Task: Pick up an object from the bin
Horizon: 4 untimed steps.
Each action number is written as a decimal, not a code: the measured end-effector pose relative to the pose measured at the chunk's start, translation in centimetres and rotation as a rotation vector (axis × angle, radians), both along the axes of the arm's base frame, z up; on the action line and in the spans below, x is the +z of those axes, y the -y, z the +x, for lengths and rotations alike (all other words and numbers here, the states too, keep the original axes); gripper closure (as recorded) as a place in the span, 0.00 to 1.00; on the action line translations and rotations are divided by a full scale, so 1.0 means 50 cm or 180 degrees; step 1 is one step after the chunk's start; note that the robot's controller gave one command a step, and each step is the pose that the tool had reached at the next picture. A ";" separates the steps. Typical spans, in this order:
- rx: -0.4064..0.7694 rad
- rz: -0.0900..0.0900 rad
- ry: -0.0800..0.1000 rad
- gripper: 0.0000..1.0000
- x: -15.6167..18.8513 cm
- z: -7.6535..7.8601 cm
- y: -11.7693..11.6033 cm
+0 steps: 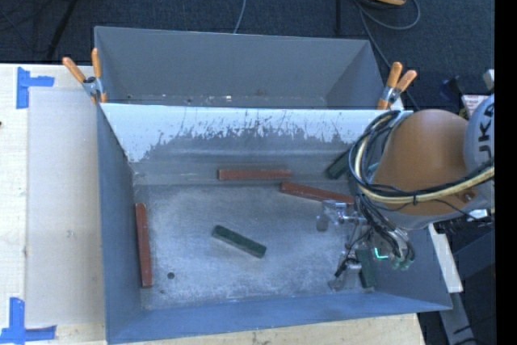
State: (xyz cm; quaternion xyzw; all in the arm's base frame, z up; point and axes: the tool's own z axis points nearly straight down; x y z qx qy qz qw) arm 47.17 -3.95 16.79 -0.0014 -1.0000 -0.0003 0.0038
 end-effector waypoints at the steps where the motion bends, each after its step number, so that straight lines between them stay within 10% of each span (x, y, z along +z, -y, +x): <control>1: -0.0579 0.0003 0.0004 0.00 -0.203 0.085 -0.177; 2: -0.0708 0.0006 0.0032 0.00 -0.134 0.088 -0.264; 4: -0.1783 -0.0015 0.0009 0.00 -0.199 0.122 -0.249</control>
Offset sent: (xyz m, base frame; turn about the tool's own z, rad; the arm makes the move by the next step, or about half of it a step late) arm 0.0440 0.0846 -0.0979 0.1865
